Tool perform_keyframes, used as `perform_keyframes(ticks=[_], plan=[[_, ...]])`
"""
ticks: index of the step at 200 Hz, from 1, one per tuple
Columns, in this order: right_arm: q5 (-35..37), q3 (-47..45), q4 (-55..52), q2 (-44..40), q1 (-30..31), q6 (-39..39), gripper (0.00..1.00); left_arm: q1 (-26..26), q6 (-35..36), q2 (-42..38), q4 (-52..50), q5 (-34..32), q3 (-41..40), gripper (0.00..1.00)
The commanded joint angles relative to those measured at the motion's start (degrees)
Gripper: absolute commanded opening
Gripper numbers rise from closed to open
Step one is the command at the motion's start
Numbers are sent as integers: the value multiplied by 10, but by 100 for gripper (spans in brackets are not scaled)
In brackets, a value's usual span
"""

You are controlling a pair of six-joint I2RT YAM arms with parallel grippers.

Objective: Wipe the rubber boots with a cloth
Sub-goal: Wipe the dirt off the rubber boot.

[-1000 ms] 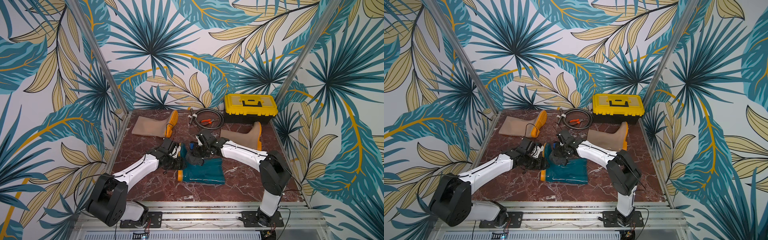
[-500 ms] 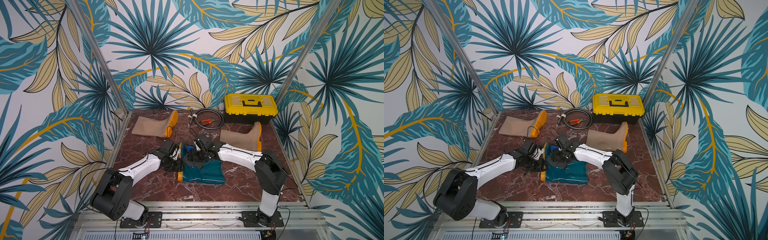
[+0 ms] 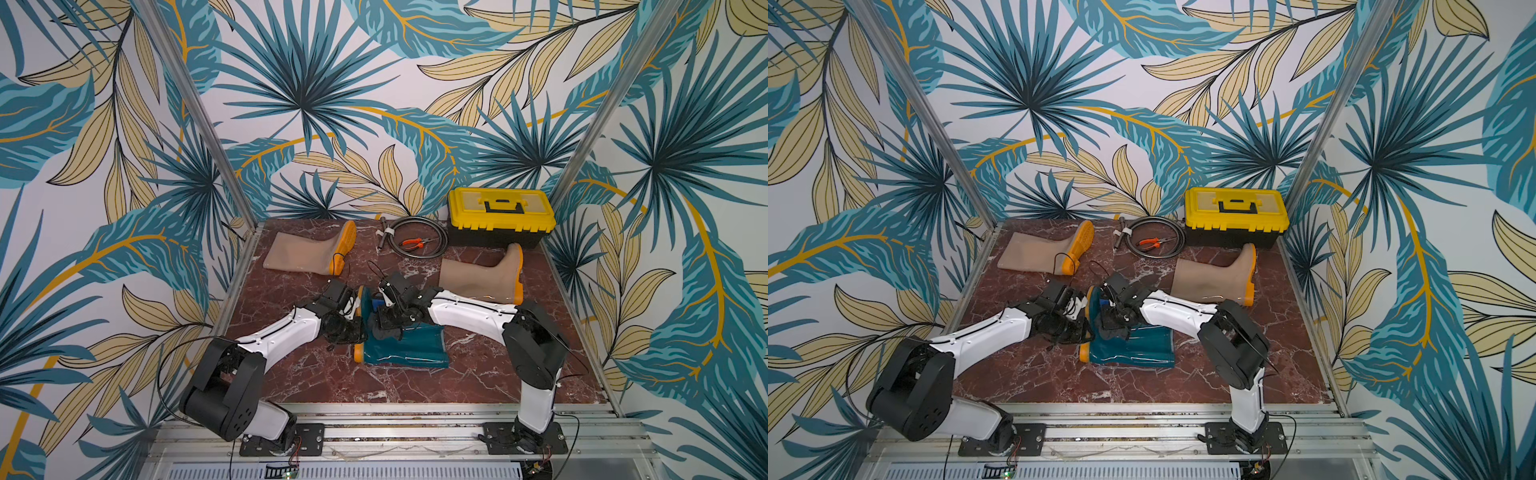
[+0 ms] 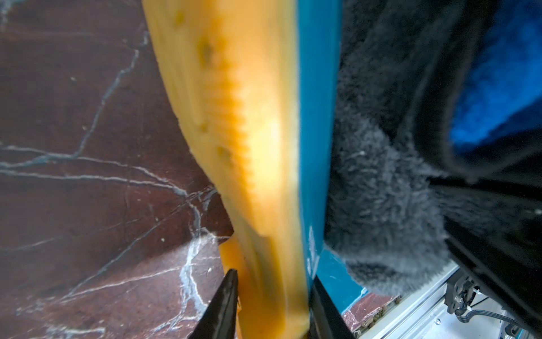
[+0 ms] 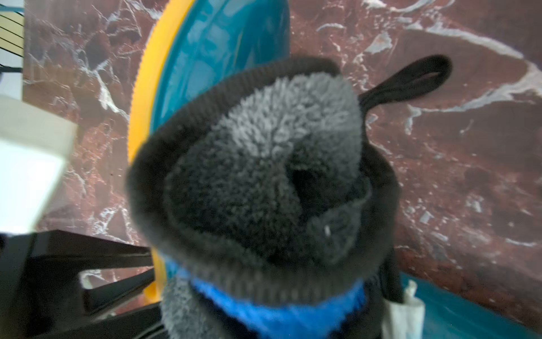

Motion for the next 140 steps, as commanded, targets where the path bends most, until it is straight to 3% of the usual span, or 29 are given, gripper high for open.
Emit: perform_keyframes(ticks=[1, 61, 85, 108, 140], plan=[[58, -41, -118, -13, -18, -40, 0, 0, -12, 2, 24, 16, -14, 13], [180, -186, -200, -125, -130, -66, 0, 0, -13, 2, 25, 26, -11, 0], [178, -188, -213, -169, -147, -66, 0, 1, -14, 2, 26, 30, -10, 0], [96, -151, -172, -196, -114, -34, 0, -1, -21, 2, 31, 33, -13, 0], [67, -42, -120, -147, -15, -11, 0, 0, -33, 0, 40, 38, -14, 0]])
